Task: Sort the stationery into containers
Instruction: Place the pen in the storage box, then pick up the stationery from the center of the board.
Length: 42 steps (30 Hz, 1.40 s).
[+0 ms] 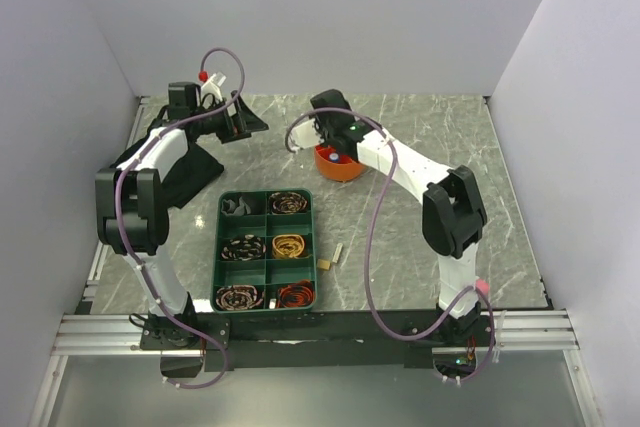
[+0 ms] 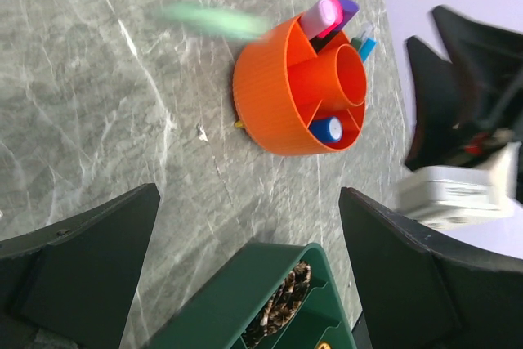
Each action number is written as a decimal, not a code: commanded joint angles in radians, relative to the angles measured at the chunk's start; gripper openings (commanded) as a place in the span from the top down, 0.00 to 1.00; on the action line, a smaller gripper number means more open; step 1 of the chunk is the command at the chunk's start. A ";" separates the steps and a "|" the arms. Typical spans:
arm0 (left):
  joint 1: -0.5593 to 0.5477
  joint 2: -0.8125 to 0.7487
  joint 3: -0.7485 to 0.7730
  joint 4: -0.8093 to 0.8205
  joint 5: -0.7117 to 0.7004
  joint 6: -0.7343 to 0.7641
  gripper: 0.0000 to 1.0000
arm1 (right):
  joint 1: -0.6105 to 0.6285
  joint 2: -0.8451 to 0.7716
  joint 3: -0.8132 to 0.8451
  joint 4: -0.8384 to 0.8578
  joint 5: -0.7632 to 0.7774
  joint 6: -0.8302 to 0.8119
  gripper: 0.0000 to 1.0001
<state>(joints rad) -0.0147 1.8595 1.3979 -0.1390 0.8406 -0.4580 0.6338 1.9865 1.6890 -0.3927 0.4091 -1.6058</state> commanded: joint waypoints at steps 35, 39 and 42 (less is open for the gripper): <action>-0.289 0.578 0.799 -0.267 -1.041 0.022 0.21 | -0.338 -0.089 0.379 -0.569 -0.504 1.258 0.54; -0.326 0.593 0.774 -0.281 -1.097 0.025 0.26 | -0.393 -0.081 0.383 -0.584 -0.569 1.281 0.54; -0.349 0.612 0.776 -0.274 -1.097 0.030 0.26 | -0.428 -0.072 0.388 -0.594 -0.605 1.281 0.54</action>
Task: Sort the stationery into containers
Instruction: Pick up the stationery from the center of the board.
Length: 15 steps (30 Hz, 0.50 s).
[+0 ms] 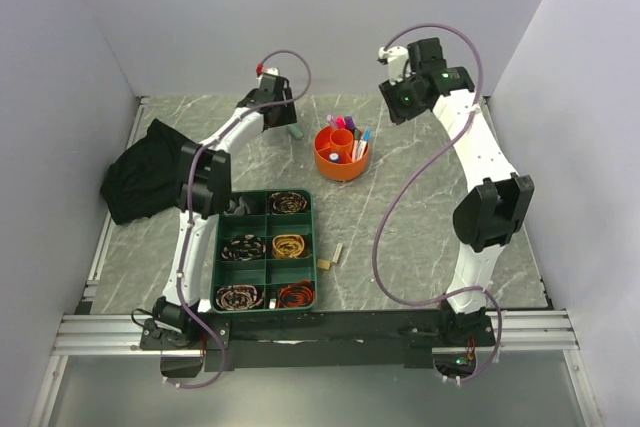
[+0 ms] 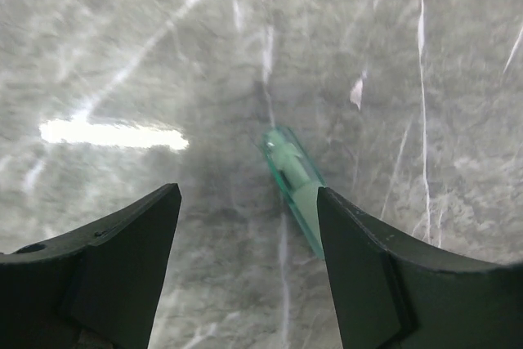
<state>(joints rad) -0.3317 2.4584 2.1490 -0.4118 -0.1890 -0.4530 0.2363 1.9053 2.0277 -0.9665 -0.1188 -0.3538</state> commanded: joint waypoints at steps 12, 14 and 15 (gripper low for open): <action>-0.063 0.022 -0.066 -0.107 -0.084 0.123 0.24 | -0.161 0.018 0.023 -0.061 -0.231 0.053 0.55; -0.066 0.030 -0.063 -0.107 -0.092 0.135 0.23 | -0.176 0.015 -0.003 -0.060 -0.245 0.062 0.55; -0.069 0.031 -0.069 -0.105 -0.102 0.152 0.23 | -0.187 0.012 -0.012 -0.058 -0.260 0.064 0.55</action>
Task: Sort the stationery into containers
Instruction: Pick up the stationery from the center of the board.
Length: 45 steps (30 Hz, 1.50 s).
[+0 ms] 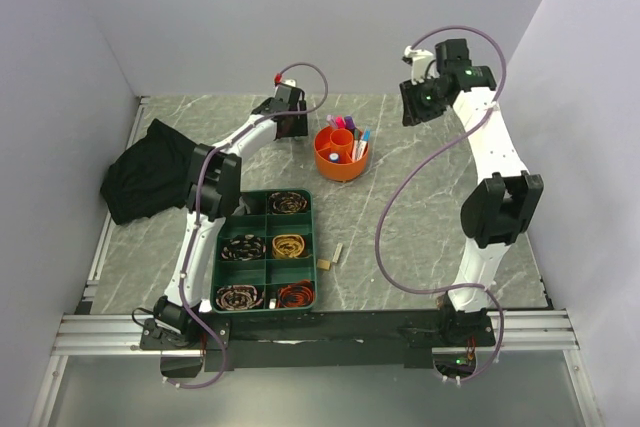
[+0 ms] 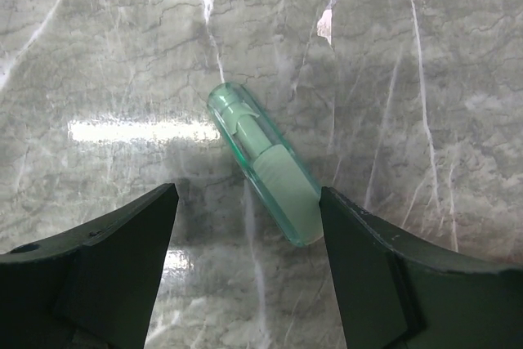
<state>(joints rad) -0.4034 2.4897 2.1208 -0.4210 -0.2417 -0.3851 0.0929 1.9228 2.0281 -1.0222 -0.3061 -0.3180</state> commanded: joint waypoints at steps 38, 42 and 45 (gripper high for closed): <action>0.044 0.074 0.082 -0.068 0.341 0.242 0.99 | -0.084 -0.051 -0.147 0.050 -0.108 0.099 0.57; 0.064 -0.049 -0.018 0.014 0.393 0.219 0.99 | -0.073 -0.086 -0.161 0.053 -0.073 0.079 0.58; 0.081 -0.148 -0.088 0.080 0.467 0.203 0.99 | -0.061 -0.128 -0.173 0.054 -0.062 0.050 0.59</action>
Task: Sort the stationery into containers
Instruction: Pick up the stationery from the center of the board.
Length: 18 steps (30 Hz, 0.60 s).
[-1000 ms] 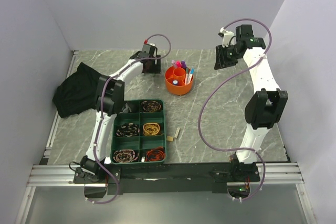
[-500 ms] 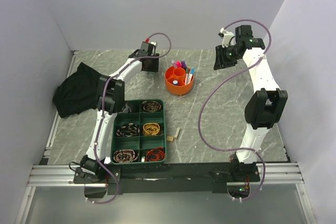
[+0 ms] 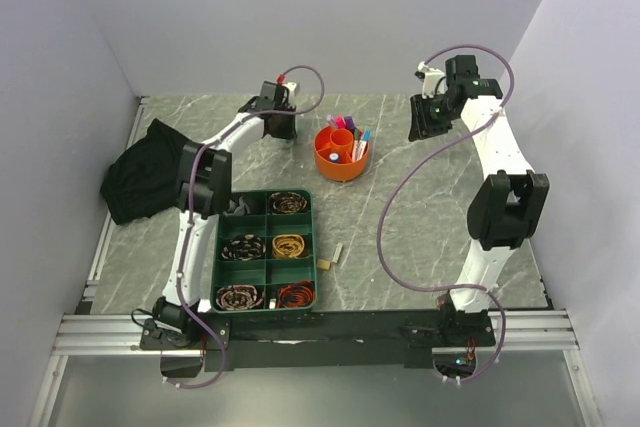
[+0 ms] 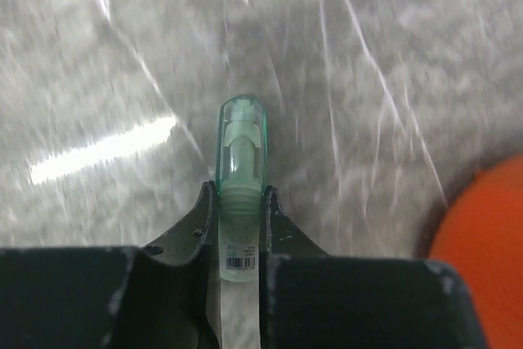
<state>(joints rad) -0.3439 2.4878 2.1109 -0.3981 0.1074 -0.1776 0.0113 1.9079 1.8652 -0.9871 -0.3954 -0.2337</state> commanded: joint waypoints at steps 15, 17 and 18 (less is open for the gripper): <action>0.031 -0.535 -0.796 1.100 0.455 -0.183 0.99 | 0.030 -0.323 -0.236 0.097 0.056 -0.088 0.62; 0.013 -0.508 -0.796 1.182 0.474 -0.206 0.99 | 0.030 -0.342 -0.247 0.103 0.078 -0.098 0.62; -0.009 -0.497 -0.790 1.199 0.479 -0.204 0.99 | 0.030 -0.349 -0.256 0.107 0.079 -0.099 0.62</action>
<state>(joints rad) -0.3012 1.9480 1.3308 0.5499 0.4938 -0.3157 0.0353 1.6234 1.6344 -0.9165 -0.3573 -0.3046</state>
